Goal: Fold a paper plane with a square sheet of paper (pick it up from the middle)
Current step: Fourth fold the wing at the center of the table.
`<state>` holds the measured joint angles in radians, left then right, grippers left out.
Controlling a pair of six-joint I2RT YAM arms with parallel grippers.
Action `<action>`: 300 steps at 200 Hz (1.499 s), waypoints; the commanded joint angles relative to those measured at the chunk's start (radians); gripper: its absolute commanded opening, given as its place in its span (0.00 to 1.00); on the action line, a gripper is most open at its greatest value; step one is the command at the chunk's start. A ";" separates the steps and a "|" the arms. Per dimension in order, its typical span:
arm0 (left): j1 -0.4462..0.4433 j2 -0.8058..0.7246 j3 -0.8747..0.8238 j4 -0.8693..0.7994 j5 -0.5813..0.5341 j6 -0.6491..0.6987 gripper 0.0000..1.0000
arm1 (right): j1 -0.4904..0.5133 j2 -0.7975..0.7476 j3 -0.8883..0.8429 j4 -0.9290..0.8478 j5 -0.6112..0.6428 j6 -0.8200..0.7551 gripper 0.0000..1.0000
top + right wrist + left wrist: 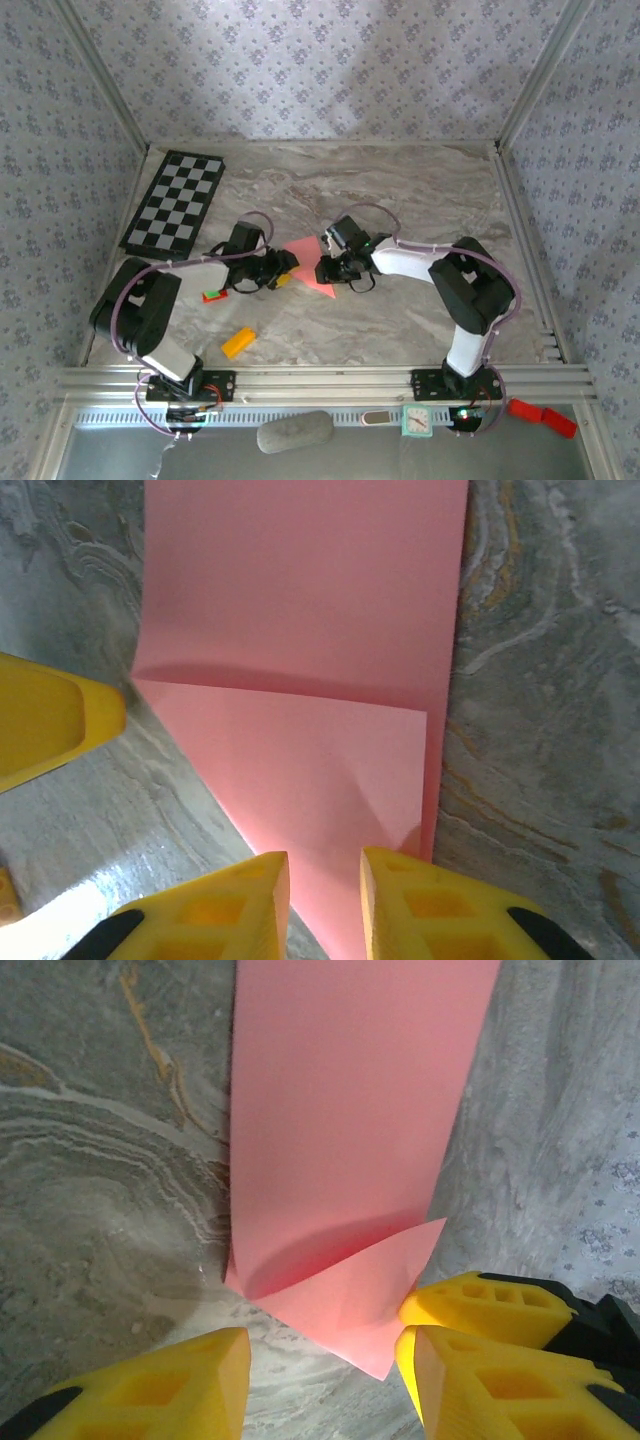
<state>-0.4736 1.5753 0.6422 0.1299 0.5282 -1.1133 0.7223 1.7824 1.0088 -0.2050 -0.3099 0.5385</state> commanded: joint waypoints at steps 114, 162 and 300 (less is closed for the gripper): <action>-0.007 0.081 0.020 0.112 0.045 -0.038 0.39 | -0.024 0.039 -0.011 -0.001 0.006 0.026 0.29; 0.000 0.101 0.013 0.176 0.076 -0.055 0.36 | -0.031 0.043 -0.018 0.001 0.005 0.022 0.28; 0.023 0.151 0.012 0.233 0.084 -0.095 0.11 | -0.040 0.016 -0.045 0.042 -0.007 -0.019 0.27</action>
<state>-0.4576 1.7206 0.6422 0.3454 0.6094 -1.2037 0.6865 1.8027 0.9859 -0.1658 -0.3195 0.5503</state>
